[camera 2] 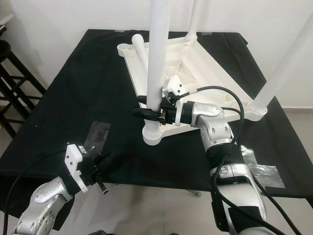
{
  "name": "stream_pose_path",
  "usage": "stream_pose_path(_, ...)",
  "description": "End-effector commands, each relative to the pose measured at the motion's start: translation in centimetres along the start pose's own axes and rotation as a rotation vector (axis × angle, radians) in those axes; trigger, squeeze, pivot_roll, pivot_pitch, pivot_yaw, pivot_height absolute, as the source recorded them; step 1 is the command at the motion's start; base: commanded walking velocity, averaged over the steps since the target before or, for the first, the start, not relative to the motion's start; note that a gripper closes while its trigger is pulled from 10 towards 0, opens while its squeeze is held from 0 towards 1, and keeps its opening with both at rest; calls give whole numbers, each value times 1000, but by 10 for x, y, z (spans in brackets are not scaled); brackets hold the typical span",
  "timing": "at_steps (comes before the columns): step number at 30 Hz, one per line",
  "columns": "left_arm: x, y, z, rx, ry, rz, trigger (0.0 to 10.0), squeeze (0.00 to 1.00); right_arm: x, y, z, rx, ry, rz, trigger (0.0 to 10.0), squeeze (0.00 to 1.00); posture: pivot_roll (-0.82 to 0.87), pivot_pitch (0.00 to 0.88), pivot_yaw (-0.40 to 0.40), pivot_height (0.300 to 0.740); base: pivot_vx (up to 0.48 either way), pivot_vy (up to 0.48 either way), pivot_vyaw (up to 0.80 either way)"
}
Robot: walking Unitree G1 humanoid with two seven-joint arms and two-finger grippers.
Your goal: Building children table
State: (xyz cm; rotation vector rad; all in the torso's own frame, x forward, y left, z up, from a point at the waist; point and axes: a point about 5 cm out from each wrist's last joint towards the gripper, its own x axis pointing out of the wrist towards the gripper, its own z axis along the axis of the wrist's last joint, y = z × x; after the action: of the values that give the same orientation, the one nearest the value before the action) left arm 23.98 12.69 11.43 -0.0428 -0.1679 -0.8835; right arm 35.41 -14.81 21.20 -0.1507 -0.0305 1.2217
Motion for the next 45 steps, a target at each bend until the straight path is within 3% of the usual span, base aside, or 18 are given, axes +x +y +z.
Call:
stream_pose_path(1,-3,-1,-3,4,12,11,10000,0,-5,7,-27,80,45,-3,0,0,48,120,15,740,0,0,0)
stream_pose_path(3,-3,-1,-3,5,12,12,10000,0,-6,7,-30,87,44,-16,0,0,48,120,15,740,0,0,0)
stream_pose_path(6,-5,0,-1,10,6,29,10000,0,-2,12,-61,100,181,-284,0,0,43,132,5,740,0,0,0)
stream_pose_path(8,-5,0,-1,10,6,29,10000,0,-2,12,-61,100,181,-284,0,0,43,132,5,740,0,0,0)
stream_pose_path(9,-6,0,-1,10,5,32,10000,0,5,15,-69,149,196,-521,0,0,34,143,-1,740,0,0,0)
stream_pose_path(10,-6,0,-1,10,5,32,10000,0,5,15,-69,149,196,-521,0,0,34,143,-1,740,0,0,0)
stream_pose_path(11,-6,0,0,10,4,34,10000,0,18,33,-77,241,187,-693,0,0,38,145,3,740,0,0,0)
stream_pose_path(13,-6,0,0,10,4,34,10000,0,18,33,-77,241,187,-693,0,0,38,145,3,740,0,0,0)
stream_pose_path(15,-5,2,0,9,4,35,10000,0,40,66,-74,269,163,-816,0,0,23,136,18,740,0,0,0)
stream_pose_path(23,-3,4,-1,11,4,37,10000,0,57,66,-65,204,146,-765,0,0,26,124,1,740,0,0,0)
stream_pose_path(24,-3,5,-1,13,1,47,10000,0,59,63,-63,203,151,-766,7647,0,27,124,1,740,0,0,0)
stream_pose_path(25,-3,5,-1,13,1,47,10000,0,59,63,-63,203,151,-766,7647,0,27,124,1,740,0,0,0)
stream_pose_path(26,-3,5,-2,14,-1,53,10000,0,61,59,-58,209,119,-757,10000,0,26,123,2,740,0,0,0)
stream_pose_path(27,-2,4,-2,12,-1,51,10000,0,62,56,-51,213,87,-706,10000,1000,25,123,3,740,0,0,0)
stream_pose_path(34,-1,3,-2,7,1,39,10000,0,63,45,-19,200,-27,-571,10000,1000,22,123,3,740,0,0,0)
stream_pose_path(35,0,3,-2,6,0,39,10000,0,60,46,-11,140,-31,-438,10000,0,22,120,-3,740,0,0,0)
stream_pose_path(37,0,2,-2,6,-3,42,10000,0,49,44,-9,38,12,-232,10000,0,27,118,-6,740,0,0,0)
stream_pose_path(45,1,2,-3,9,-2,44,10000,0,37,17,-16,30,74,-71,10000,0,36,114,-3,740,0,0,0)
